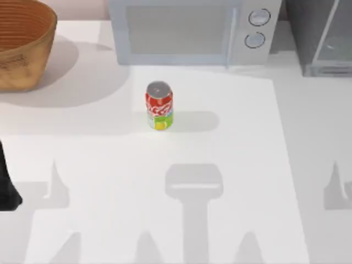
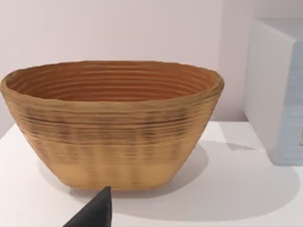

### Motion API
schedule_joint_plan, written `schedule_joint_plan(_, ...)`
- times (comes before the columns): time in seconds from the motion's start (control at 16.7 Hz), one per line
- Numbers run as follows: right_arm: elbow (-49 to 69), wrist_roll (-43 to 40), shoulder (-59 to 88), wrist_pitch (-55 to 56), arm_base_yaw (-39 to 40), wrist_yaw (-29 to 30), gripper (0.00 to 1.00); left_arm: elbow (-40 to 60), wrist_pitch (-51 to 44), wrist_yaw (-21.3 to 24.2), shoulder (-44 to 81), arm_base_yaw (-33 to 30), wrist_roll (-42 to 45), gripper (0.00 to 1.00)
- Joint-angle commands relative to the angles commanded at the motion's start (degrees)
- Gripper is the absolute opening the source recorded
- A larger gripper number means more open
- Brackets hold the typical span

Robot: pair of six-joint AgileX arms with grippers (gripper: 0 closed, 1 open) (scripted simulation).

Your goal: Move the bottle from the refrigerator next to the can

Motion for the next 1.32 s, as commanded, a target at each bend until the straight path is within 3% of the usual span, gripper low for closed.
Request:
schedule_joint_plan(0.3,2.4,0.0,3.6,3.0,-0.7,-0.4,1.00,0.0,0.0,0.0,0.0,0.0,0.0,1.00)
schedule_joint_plan(0.54,9.7,0.2,16.9,12.5,-2.6,-2.1,1.00,0.0,0.0,0.0,0.0,0.0,0.0,1.00)
schedule_joint_plan(1.32,42.3,0.8,98.4,54.8,-11.4,-9.9,1.00,0.0,0.0,0.0,0.0,0.0,0.0,1.00)
